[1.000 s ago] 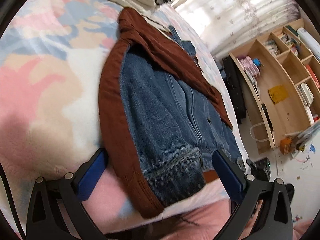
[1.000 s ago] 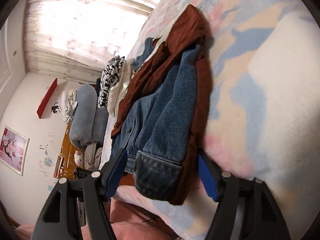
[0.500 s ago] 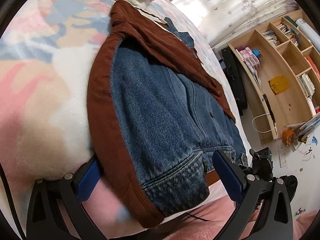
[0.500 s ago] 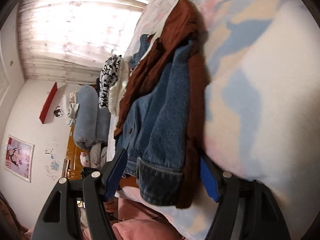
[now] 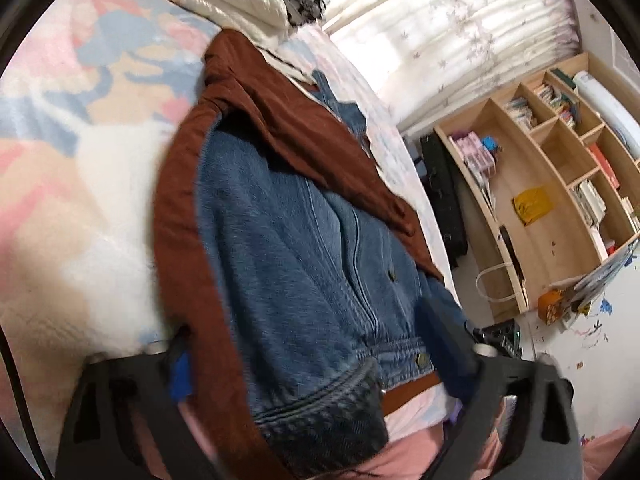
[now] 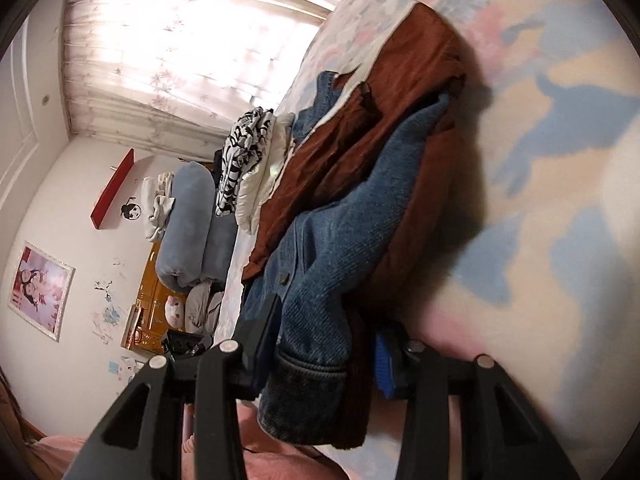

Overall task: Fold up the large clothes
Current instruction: 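Close both tools on the denim hem, then lift the hem with both tools and fold it toward the collar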

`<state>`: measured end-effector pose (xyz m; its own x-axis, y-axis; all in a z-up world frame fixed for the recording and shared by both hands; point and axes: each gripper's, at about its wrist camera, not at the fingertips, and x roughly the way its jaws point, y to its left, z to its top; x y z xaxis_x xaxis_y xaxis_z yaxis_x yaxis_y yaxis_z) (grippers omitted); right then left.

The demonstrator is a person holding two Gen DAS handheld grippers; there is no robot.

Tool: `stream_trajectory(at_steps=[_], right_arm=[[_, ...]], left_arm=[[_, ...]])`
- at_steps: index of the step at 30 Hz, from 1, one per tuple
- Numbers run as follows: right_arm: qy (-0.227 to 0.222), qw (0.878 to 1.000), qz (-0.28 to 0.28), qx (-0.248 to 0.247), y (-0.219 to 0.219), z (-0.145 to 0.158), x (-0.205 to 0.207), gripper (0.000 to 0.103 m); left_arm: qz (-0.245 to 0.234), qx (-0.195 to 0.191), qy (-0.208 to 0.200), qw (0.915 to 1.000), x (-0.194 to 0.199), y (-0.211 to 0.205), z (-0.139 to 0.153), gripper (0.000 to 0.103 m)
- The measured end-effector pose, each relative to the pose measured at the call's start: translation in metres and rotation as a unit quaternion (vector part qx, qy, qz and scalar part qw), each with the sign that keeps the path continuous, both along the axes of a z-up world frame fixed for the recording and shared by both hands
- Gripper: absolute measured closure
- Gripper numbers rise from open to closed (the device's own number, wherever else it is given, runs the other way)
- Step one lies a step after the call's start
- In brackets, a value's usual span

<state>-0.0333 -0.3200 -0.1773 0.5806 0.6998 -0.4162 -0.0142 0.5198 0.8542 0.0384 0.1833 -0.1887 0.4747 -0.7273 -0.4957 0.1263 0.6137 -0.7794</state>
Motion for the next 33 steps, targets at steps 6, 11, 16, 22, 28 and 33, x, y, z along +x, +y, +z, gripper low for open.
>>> stream_trajectory(at_steps=[6,11,16,22,28,33], right_arm=[[0.014,0.999,-0.001,0.032,-0.001,-0.009,0.007,0.062],[0.003,1.000,-0.013,0.012,0.001,-0.002,0.002,0.062],[-0.019,0.998,-0.039,-0.049,0.003,0.018,-0.013,0.067],[-0.048,0.993,-0.058,-0.096,0.003,0.041,-0.030,0.071],[-0.061,0.991,-0.059,-0.099,0.006,0.050,-0.043,0.073],[-0.066,0.991,-0.054,-0.099,0.007,0.057,-0.056,0.073]], left_arm=[[0.037,-0.023,0.032,0.9985,0.014,0.006,-0.016,0.061],[0.051,-0.004,0.032,0.9982,0.014,0.002,-0.013,0.073],[0.074,0.002,0.060,0.9955,0.012,0.011,-0.011,0.088],[0.080,0.071,0.065,0.9921,0.010,0.004,0.009,0.094],[0.092,0.113,0.057,0.9877,-0.002,0.004,0.030,0.095],[0.093,0.119,0.059,0.9867,-0.018,0.014,0.042,0.095]])
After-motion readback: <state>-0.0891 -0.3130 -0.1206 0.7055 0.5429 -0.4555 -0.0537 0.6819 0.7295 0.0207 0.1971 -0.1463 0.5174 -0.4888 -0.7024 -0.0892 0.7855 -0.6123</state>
